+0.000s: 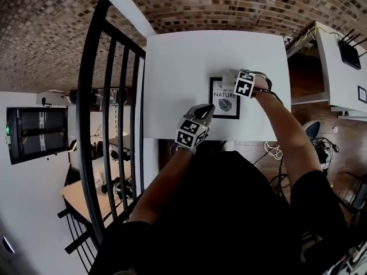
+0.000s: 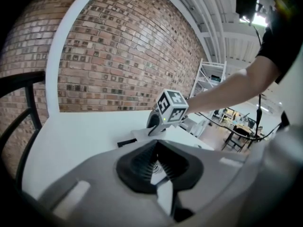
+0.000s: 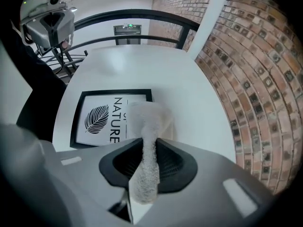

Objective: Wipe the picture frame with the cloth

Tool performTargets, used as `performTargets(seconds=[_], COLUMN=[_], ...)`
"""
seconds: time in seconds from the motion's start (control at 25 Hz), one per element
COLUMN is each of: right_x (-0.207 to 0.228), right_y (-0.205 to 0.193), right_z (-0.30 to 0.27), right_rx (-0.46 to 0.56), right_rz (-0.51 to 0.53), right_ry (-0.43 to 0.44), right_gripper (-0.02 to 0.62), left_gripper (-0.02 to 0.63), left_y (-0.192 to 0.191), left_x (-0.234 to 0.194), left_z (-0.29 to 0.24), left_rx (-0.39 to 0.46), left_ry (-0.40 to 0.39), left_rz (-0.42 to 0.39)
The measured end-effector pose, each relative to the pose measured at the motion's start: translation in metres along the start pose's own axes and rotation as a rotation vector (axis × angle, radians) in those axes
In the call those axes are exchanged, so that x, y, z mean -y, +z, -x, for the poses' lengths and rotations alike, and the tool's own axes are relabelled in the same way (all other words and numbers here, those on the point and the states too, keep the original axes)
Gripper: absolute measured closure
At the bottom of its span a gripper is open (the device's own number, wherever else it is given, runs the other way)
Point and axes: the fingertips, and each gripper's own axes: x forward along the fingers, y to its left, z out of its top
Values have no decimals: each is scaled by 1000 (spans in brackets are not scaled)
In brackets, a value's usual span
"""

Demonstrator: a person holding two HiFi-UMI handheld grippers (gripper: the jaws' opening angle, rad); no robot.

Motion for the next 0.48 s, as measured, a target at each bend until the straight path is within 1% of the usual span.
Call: performTargets(seconds=[0.12, 0.32, 0.48], right_x=[-8, -17, -36], right_y=[-1, -1, 1], right_z=[-8, -7, 0], right_rx=[1, 23, 34], right_rz=[-4, -33, -11], right_ry=[24, 34, 60], right_gripper=[512, 514, 514], left_gripper=[604, 604, 604], left_y=[-1, -4, -3], left_x=[-5, -8, -6], left_z=[1, 1, 0], left_rx=[-7, -10, -14], left_ry=[3, 6, 1], left_rz=[5, 4, 5])
